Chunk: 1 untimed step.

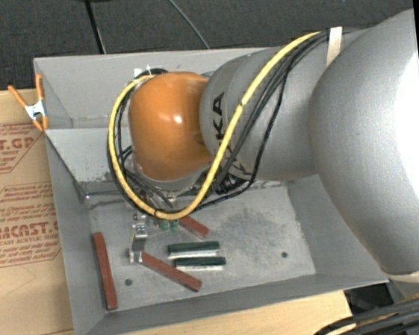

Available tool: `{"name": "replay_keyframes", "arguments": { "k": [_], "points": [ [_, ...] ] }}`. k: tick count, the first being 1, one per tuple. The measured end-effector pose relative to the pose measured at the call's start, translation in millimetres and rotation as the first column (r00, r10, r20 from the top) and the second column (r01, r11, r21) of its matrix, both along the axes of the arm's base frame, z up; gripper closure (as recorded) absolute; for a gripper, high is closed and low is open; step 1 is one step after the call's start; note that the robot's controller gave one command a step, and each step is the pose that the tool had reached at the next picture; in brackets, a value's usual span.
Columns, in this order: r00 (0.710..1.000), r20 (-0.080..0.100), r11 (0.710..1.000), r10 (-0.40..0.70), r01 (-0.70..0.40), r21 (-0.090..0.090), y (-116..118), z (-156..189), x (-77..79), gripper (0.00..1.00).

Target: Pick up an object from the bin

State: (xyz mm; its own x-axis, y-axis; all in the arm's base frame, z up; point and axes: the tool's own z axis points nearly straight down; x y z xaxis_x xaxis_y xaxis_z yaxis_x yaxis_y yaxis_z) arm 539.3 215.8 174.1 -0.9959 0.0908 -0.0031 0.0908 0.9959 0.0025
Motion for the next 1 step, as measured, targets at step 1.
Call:
{"name": "replay_keyframes", "arguments": {
  "k": [1],
  "points": [
    [0.992, -0.004, 0.992, 0.126, -0.126, -0.002, -40.4, -16.4, -33.3, 0.00]
  ]
}}
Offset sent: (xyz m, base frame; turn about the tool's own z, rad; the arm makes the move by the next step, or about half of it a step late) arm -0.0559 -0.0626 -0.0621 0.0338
